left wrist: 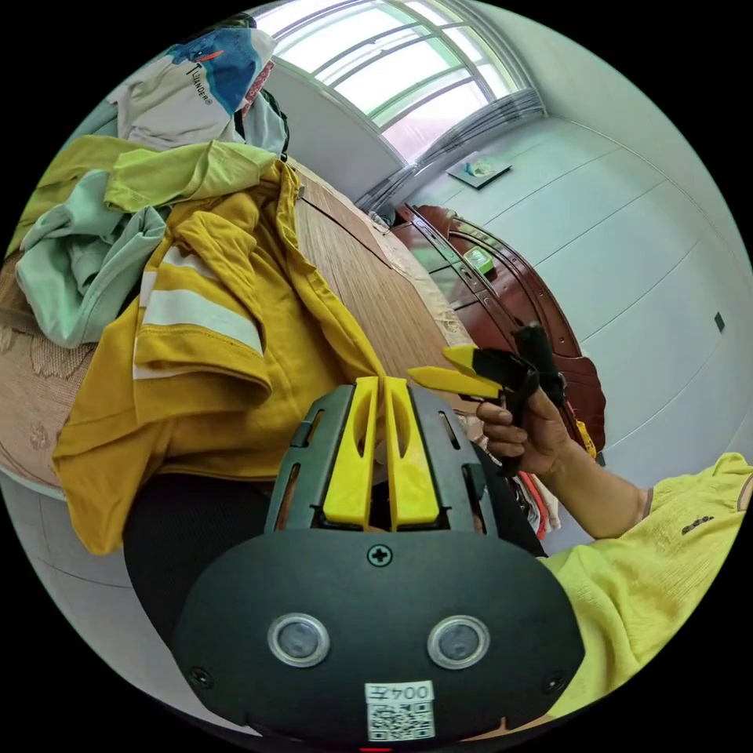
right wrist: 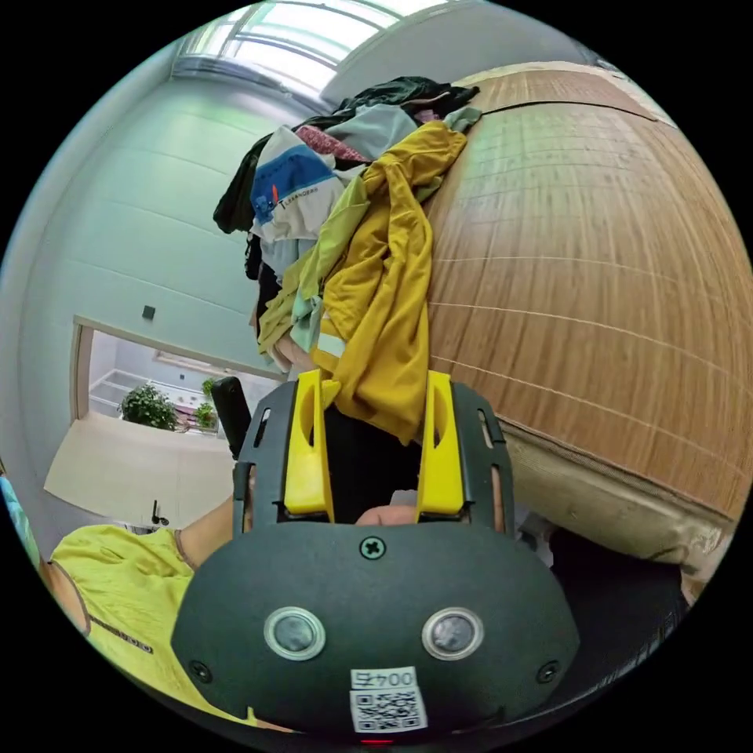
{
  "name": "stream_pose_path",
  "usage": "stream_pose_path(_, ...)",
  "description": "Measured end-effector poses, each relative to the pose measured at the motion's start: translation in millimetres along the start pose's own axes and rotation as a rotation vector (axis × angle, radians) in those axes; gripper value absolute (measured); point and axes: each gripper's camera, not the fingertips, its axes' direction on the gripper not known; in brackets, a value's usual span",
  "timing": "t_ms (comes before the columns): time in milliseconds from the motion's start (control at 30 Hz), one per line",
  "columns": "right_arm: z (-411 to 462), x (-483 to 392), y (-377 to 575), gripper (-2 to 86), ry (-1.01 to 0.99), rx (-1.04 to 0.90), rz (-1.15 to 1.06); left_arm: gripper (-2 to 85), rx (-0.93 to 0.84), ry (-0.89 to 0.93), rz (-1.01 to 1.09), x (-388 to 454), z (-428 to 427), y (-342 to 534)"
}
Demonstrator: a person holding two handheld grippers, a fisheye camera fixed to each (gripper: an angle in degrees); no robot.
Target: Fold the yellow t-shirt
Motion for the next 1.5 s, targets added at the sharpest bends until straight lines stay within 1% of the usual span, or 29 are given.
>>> stream_pose_path(67,24.1,-14.1,-27.6,17.0,0.010,-0.065,-0.013,1.7,0.003,0.010,-0.003,2.1,-6.9,-3.0)
stream_pose_path(167,57.3,-16.1,-63.3,15.9,0.082,-0.178,0.034,1.9,0.025,0.020,-0.004,6.0,-21.1,-7.0)
stream_pose_path(267,70.7,-2.8,-83.9,12.2,0.132,-0.241,0.089,2.4,0.016,0.030,0.001,10.1,-31.2,-12.2)
stream_pose_path(367,63.3,24.5,-97.7,5.0,0.040,-0.241,0.182,2.9,0.003,0.044,0.036,18.6,-36.7,-18.3)
stream_pose_path(433,49.2,38.8,-105.0,2.9,-0.014,-0.207,0.220,3.2,0.009,0.044,0.037,20.3,-42.9,-22.7)
stream_pose_path(533,4.6,47.5,-124.1,1.0,-0.152,-0.079,0.257,3.9,0.046,0.061,0.024,17.9,-55.0,-26.4)
stream_pose_path(600,-43.9,31.7,-151.9,0.3,-0.238,0.028,0.218,4.5,0.073,0.053,0.010,16.0,-63.5,-28.3)
stream_pose_path(633,-56.8,24.8,-160.9,0.2,-0.250,0.047,0.202,5.2,0.087,0.052,0.000,14.5,-68.2,-29.8)
stream_pose_path(700,-109.6,-16.5,-201.1,-0.3,-0.262,0.105,0.101,6.6,0.106,0.045,-0.021,11.5,-74.6,-31.8)
stream_pose_path(833,-178.0,-101.6,-259.9,-0.5,-0.260,0.149,-0.074,8.6,0.138,0.075,-0.062,1.4,-85.2,-35.9)
stream_pose_path(1000,-277.9,-240.7,-324.7,-0.5,-0.266,0.257,-0.260,9.6,0.131,0.092,-0.085,-8.7,-90.0,-44.2)
stream_pose_path(1100,-337.9,-310.4,-334.8,-0.5,-0.263,0.363,-0.343,10.4,0.126,0.098,-0.085,-13.3,-92.3,-48.9)
stream_pose_path(1133,-349.9,-321.6,-335.2,-0.5,-0.250,0.386,-0.349,10.8,0.126,0.104,-0.089,-16.2,-93.5,-50.5)
stream_pose_path(1200,-399.8,-351.7,-330.9,-0.5,-0.222,0.504,-0.345,11.3,0.127,0.113,-0.099,-21.4,-95.3,-52.7)
stream_pose_path(1300,-460.3,-361.8,-320.1,-0.6,-0.236,0.636,-0.304,11.8,0.132,0.125,-0.110,-28.6,-97.7,-55.6)
stream_pose_path(1433,-532.0,-363.5,-302.2,-0.6,-0.209,0.736,-0.297,12.0,0.113,0.120,-0.095,-32.3,-95.3,-61.4)
stream_pose_path(1500,-581.8,-358.0,-286.5,-0.6,-0.194,0.798,-0.309,12.0,0.100,0.118,-0.088,-33.9,-93.3,-63.8)
